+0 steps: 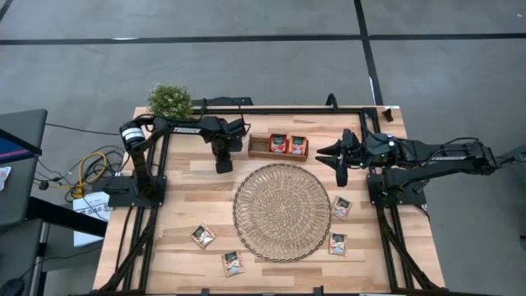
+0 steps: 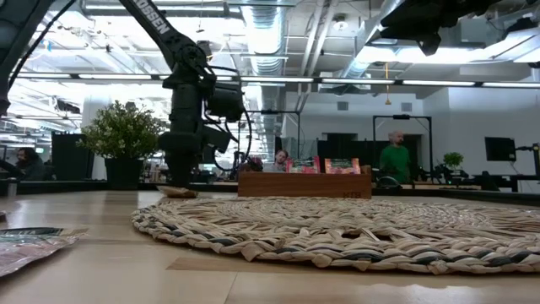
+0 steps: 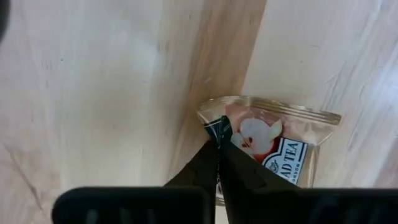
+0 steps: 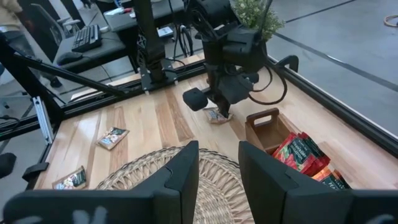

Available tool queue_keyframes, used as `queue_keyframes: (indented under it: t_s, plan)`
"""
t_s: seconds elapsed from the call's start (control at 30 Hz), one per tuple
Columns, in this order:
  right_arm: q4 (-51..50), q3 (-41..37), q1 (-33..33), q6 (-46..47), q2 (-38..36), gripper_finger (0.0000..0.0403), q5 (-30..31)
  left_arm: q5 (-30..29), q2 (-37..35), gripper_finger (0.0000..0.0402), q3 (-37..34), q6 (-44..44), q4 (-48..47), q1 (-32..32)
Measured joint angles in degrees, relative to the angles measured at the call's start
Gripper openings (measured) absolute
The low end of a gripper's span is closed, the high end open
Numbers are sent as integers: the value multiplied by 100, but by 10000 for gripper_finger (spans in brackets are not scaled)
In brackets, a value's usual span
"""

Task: Pick & Place Tea
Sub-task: Put the brown tea bag into the left section of the wooden organizer

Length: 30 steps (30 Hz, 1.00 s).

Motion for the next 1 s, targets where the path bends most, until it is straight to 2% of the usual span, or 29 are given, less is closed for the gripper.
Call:
queue_keyframes:
  t_s: [0.1,0.2,0.33,0.47,0.6,0.77,1.0]
  plan:
    - [3,0,0,0,0,104,-1,-150,-28,1,357,-7,-370,-23]
    - [-1,0,0,-1,0,104,-1,-362,-351,1,771,-62,-371,-97]
    - [-4,0,0,-9,0,104,-3,-1083,-610,0,1342,-47,-396,-336]
    - [-5,0,0,-42,0,104,-3,-1862,-814,0,1862,272,37,-707]
    - [-11,0,-2,-54,0,104,-3,-2366,-787,0,1958,850,890,-1157]
    - [-74,0,-2,-54,0,104,-3,-3384,-398,0,1964,1624,1748,-1580]
    - [-94,-2,-6,-52,0,104,-3,-4749,307,0,1961,1703,2009,-1794]
